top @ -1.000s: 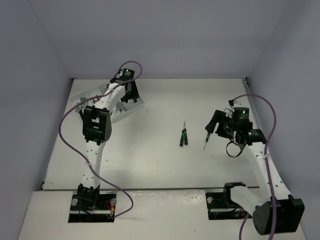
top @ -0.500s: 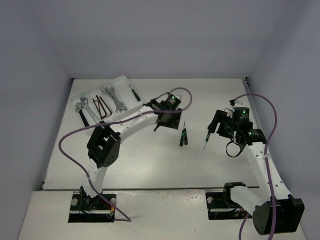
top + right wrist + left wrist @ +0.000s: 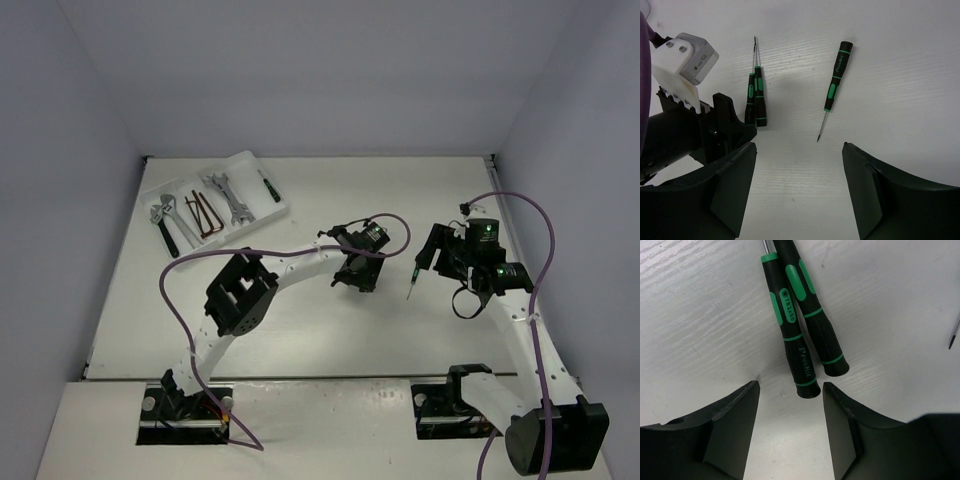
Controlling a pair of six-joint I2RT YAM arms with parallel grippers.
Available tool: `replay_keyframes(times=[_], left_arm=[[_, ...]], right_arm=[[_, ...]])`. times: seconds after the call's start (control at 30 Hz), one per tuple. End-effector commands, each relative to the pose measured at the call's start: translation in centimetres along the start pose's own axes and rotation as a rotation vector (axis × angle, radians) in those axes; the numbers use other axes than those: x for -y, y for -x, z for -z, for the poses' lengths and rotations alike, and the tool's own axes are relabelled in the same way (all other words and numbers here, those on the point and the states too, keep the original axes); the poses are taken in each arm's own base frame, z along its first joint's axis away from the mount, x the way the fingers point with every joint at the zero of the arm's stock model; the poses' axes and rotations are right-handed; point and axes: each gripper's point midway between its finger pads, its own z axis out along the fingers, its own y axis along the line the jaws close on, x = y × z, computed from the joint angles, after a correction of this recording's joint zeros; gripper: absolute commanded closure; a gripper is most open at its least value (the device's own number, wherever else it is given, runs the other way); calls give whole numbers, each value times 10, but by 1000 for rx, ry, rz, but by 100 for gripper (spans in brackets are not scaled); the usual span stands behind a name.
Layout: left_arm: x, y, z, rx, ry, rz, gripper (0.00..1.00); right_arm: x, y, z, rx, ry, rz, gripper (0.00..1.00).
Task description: Sort the tools into containers
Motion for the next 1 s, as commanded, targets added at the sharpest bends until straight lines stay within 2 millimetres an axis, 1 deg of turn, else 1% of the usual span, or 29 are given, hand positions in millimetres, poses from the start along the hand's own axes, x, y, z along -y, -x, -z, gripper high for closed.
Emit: replay_keyframes(times=[0.0,0.07,0.17,0.27,0.3,0.37,0.4,0.5,0.53,0.6,0.7,0.77,0.8,0.83,0.93,0.97], left_arm=[[3,21,6,58,1,27,50],[2,20,0,49,7,31,51],[-3,20,-4,44,17,47,57],[-15,27,-1,66,48,54,80],[-24,32,5,81,56,75,90],[-40,40,16,104,77,104,100],[-53,43,18,108,93,118,100],[-81,63,45,169,109,155,100],[-100,75,58,201,121,193,100],[-127,88,73,244,159,240,100],[-182,113,94,318,231,350,100],[-204,125,98,341,247,401,100],[-230,133,101,358,269,459,99],[-249,138,103,370,284,502,98],[-289,155,105,402,312,584,96],[-296,162,105,414,319,603,95]], right_arm=[[-3,6,4,37,21,-3,34],[-3,5,5,36,21,-2,34],[-3,6,5,41,21,-1,34],[-3,7,6,44,21,-3,34],[-4,7,6,43,23,-2,34],[-3,7,7,44,21,0,34],[-2,7,7,44,18,-1,34],[-1,7,7,45,11,0,34],[0,7,7,44,8,1,34],[-1,8,6,45,5,2,34],[0,9,5,44,0,2,34],[1,9,5,43,-3,5,34],[1,10,5,43,-5,5,34],[1,10,5,45,-6,5,34],[1,11,5,46,-9,4,34],[1,11,6,47,-9,2,34]])
